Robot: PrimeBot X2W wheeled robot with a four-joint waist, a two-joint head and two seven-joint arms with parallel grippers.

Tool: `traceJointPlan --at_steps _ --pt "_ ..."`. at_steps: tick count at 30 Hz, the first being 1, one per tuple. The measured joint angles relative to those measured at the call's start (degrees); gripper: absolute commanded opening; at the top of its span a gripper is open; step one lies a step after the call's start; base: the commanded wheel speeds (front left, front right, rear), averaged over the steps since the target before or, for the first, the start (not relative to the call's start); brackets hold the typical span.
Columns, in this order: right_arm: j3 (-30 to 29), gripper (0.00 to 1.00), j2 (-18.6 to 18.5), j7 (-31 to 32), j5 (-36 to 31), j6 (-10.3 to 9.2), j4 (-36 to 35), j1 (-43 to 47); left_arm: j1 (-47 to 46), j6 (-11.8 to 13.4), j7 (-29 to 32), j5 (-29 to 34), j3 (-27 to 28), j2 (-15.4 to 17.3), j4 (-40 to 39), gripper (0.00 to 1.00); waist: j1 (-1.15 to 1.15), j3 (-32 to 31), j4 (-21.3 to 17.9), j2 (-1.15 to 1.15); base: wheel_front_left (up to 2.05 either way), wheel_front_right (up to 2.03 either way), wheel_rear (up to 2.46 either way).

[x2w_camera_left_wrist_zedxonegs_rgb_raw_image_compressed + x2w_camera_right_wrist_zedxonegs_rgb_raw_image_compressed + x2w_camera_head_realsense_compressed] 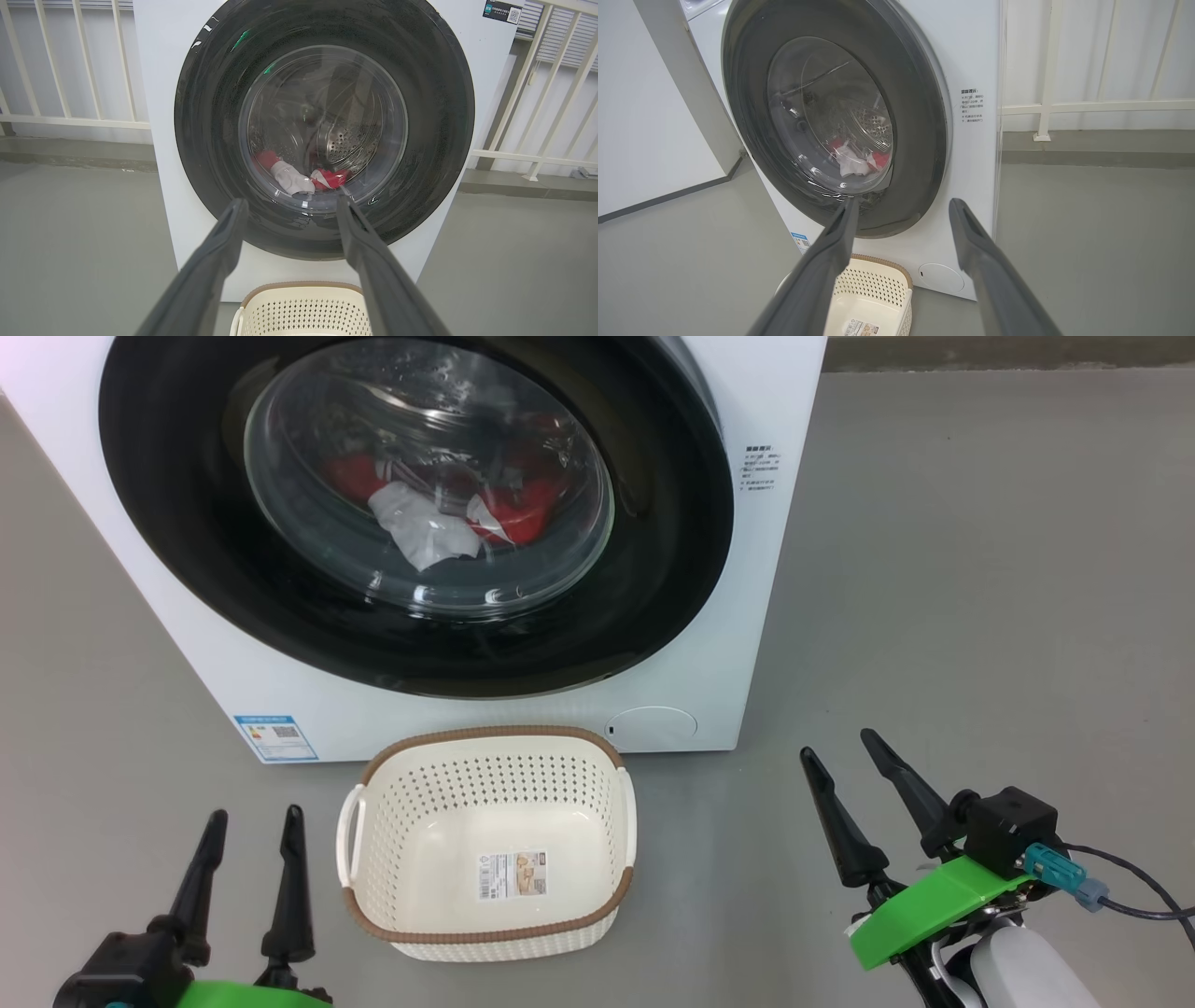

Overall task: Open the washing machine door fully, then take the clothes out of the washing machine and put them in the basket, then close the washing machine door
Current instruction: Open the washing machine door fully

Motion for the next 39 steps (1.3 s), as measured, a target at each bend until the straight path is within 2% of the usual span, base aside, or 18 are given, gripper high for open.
traceJointPlan --at_steps 32,39 --pt "-0.77 1.00 0.02 0.00 0.22 0.00 -0.08 -0.12 -0.02 0.00 0.00 0.14 -0.59 0.24 0.40 1.00 0.00 1.03 0.59 0.00 0.00 0.00 0.00" --pt "-1.63 1.00 -0.03 0.00 0.22 0.00 -0.09 -3.10 -0.52 0.00 0.00 0.01 -0.68 0.26 0.98 1.00 0.00 2.24 0.96 0.00 0.00 0.00 0.00"
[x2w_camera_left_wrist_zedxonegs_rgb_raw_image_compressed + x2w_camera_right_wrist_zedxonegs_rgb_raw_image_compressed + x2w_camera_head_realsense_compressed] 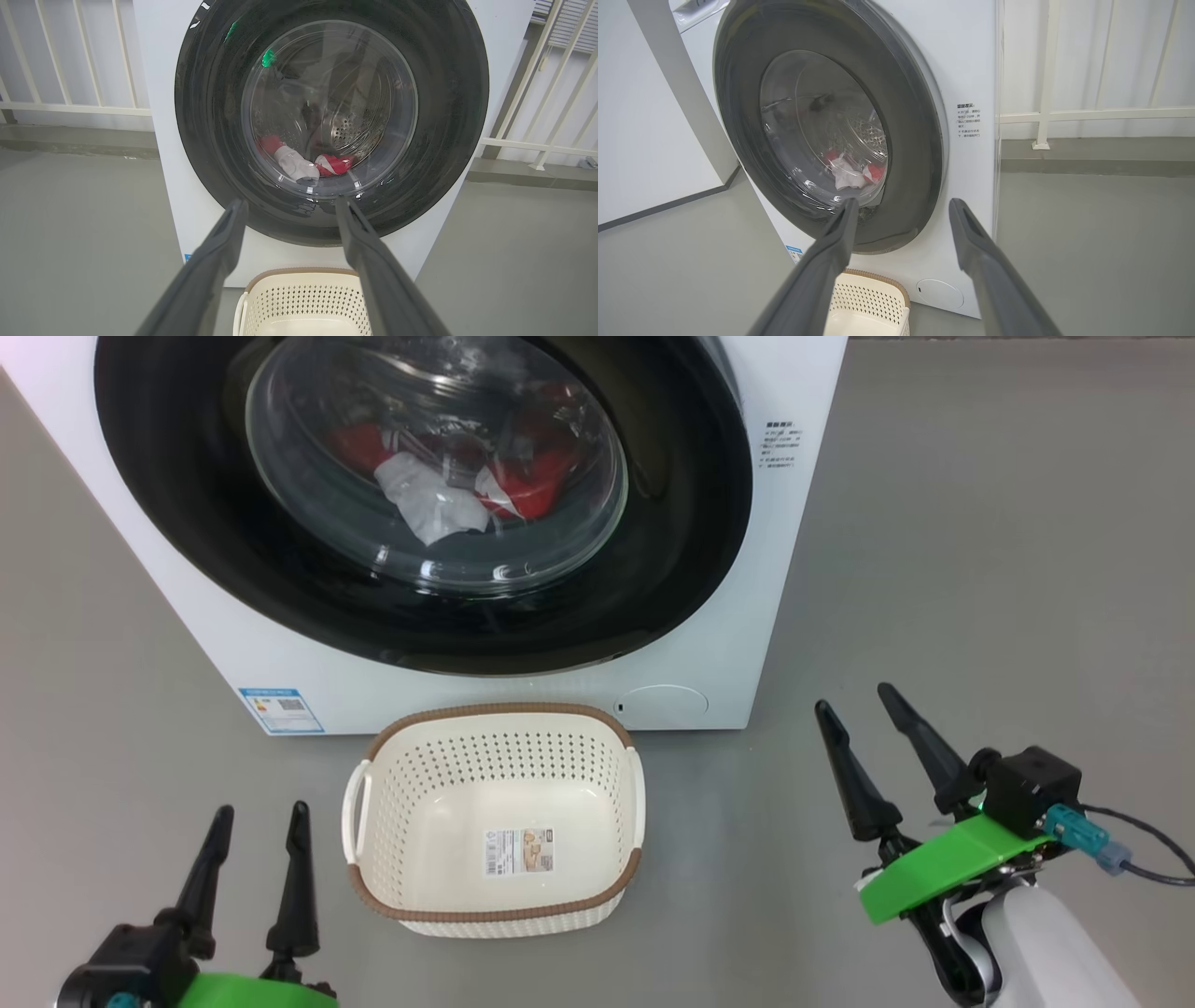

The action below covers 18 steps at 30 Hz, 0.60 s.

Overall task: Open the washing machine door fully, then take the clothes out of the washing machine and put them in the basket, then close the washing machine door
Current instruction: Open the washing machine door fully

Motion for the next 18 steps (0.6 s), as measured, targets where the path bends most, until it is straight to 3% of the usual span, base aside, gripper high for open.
traceJointPlan --at_steps 15,18 --pt "-3.34 1.00 -1.11 0.00 1.23 0.00 -0.46 -6.37 -3.02 0.00 0.00 -0.41 0.27 -0.21 -0.62 1.00 0.00 4.27 1.25 0.00 0.00 0.00 0.00" --pt "-4.43 1.00 -1.18 -0.01 4.55 0.00 -0.99 -8.20 -3.63 0.00 0.00 -0.42 0.31 -0.27 -0.79 1.00 0.00 5.55 1.59 0.00 0.00 0.00 0.00"
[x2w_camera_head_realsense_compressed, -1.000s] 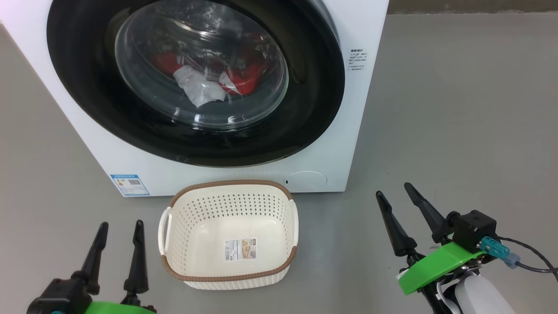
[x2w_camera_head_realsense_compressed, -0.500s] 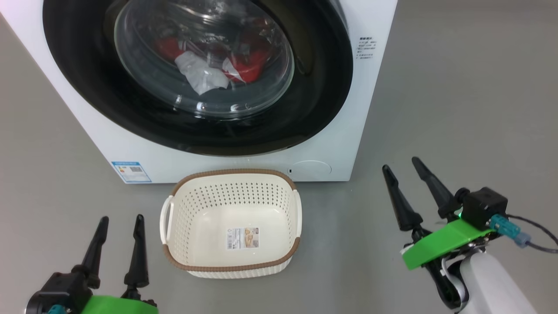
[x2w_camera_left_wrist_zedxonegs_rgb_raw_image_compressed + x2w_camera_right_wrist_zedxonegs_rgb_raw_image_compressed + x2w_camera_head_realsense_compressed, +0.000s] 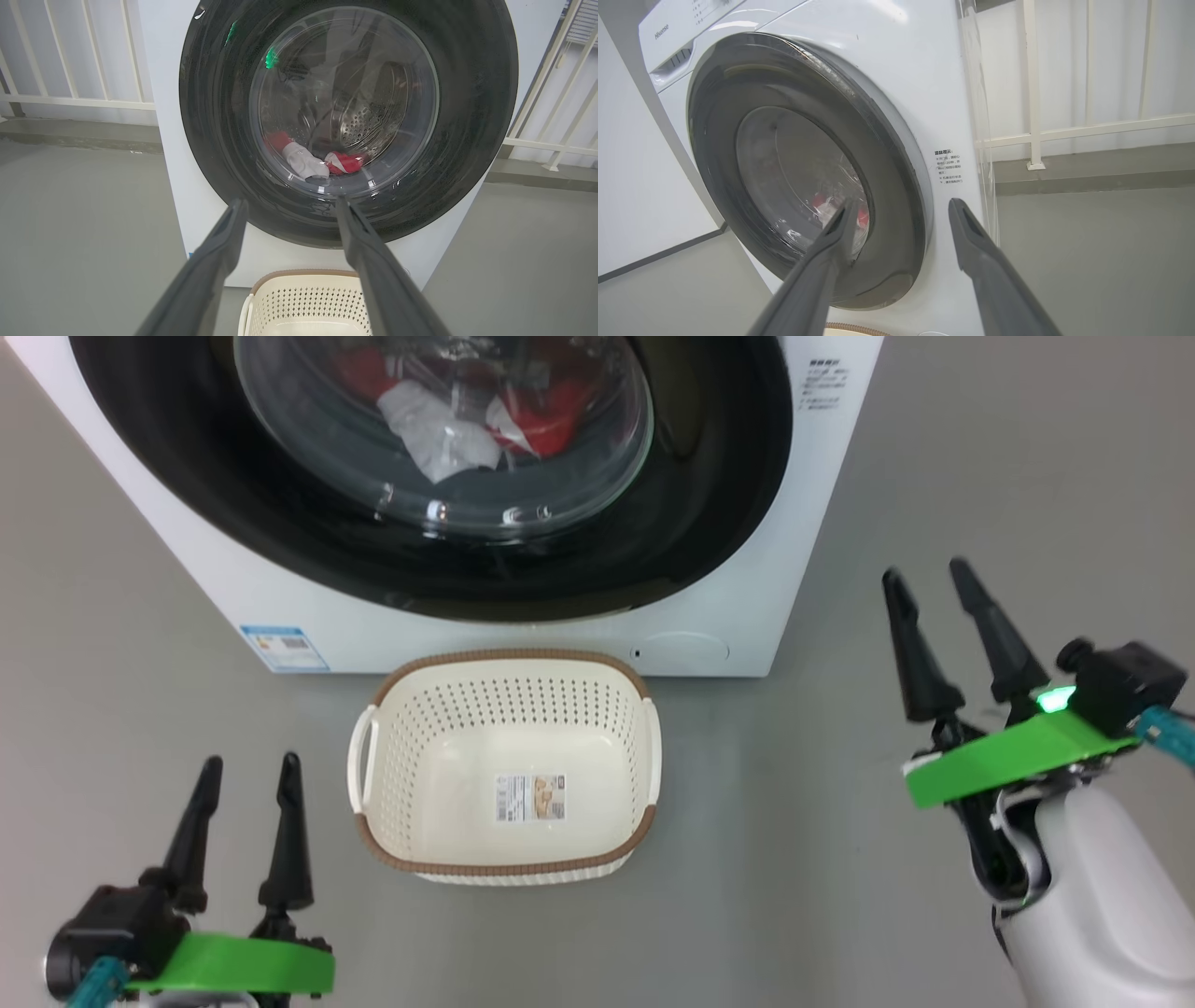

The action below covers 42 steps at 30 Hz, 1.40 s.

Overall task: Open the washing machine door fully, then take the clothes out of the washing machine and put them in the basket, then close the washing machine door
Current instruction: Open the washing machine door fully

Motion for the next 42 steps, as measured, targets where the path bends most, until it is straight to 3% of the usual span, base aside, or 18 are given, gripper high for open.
traceJointPlan --at_steps 13,14,17,19,21,28,33,42 --pt "-1.64 1.00 -2.85 -0.25 9.68 0.00 -0.74 -7.26 -2.55 0.00 0.00 -0.03 -0.16 0.03 -1.19 1.00 0.00 4.56 1.46 0.00 0.00 0.00 0.00" --pt "-1.69 0.93 -3.16 -0.29 10.51 0.00 -0.71 -7.78 -2.77 0.00 -0.01 0.07 -0.18 0.02 -1.26 1.00 0.00 4.79 1.53 0.00 0.00 0.00 0.00" --pt "-1.81 0.46 -3.87 -0.40 13.71 0.00 -0.47 -9.38 -2.85 0.00 0.00 0.41 -0.18 0.02 -1.41 1.00 0.00 5.43 1.73 0.00 0.00 0.00 0.00" --pt "-1.67 0.29 -4.47 -0.40 16.18 0.00 0.07 -10.40 -2.86 0.00 0.00 0.42 -0.18 0.02 -1.56 1.00 0.00 5.81 1.85 0.00 0.00 0.00 0.00" --pt "-1.48 0.00 -5.46 -0.40 18.24 0.00 0.67 -11.53 -2.93 0.00 -0.01 0.48 -0.29 0.02 -1.74 1.00 0.00 6.22 1.98 0.00 0.00 0.00 0.00" --pt "-0.12 0.00 -7.75 -0.41 22.63 0.00 3.38 -15.27 -3.87 0.00 -0.01 0.48 -0.54 0.02 -2.24 1.00 0.00 7.55 2.39 0.00 0.00 0.00 0.00" --pt "0.99 0.00 -8.87 0.33 29.76 0.00 5.16 -18.70 -4.05 0.00 -0.01 0.48 -0.85 0.01 -2.49 1.00 0.00 8.64 2.64 0.00 0.00 0.00 0.00" --pt "3.82 0.00 -12.60 7.80 42.05 0.00 8.95 -25.94 -5.47 0.00 -0.01 0.56 -0.75 -0.01 -2.69 1.00 0.00 11.28 3.23 0.00 0.00 0.00 0.00"
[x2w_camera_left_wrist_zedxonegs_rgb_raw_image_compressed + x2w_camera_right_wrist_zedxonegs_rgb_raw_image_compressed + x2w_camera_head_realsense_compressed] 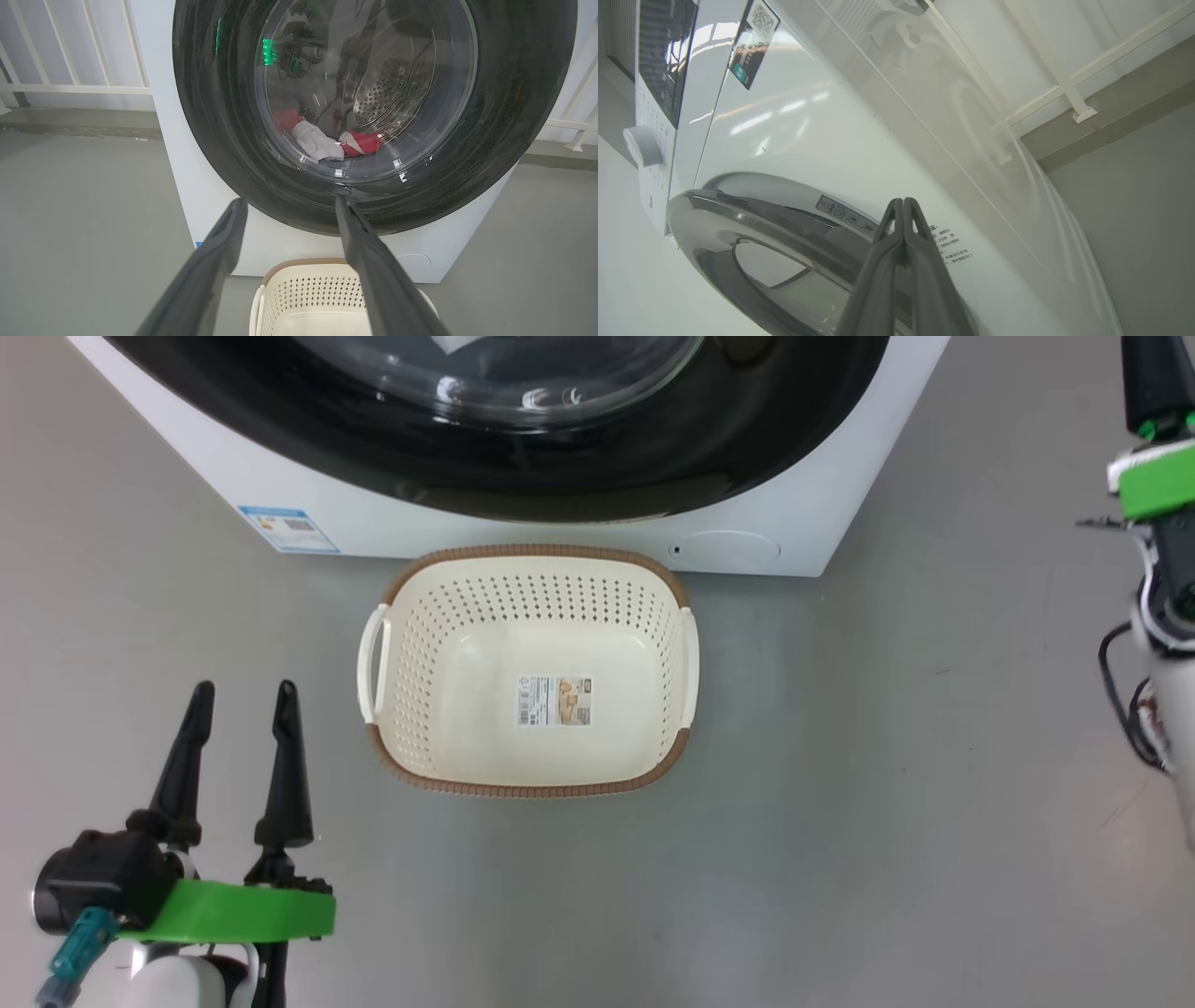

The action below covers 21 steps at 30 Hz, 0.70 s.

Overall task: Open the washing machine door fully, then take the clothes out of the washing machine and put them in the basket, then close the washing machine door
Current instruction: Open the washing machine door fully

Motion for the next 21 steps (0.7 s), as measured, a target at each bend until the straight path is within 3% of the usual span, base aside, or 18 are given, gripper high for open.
traceJointPlan --at_steps 8,21 --pt "0.81 0.00 -1.16 8.26 8.98 0.00 4.48 -5.66 -1.79 0.00 0.00 -0.11 -0.09 -0.15 0.00 1.00 0.00 2.25 0.81 0.00 0.00 0.00 0.00" --pt "4.54 0.00 -2.34 17.59 14.78 0.00 6.80 -12.10 -2.33 0.00 0.00 -0.20 -0.02 -0.16 0.01 1.00 0.00 5.20 2.12 0.00 0.00 0.00 0.00"
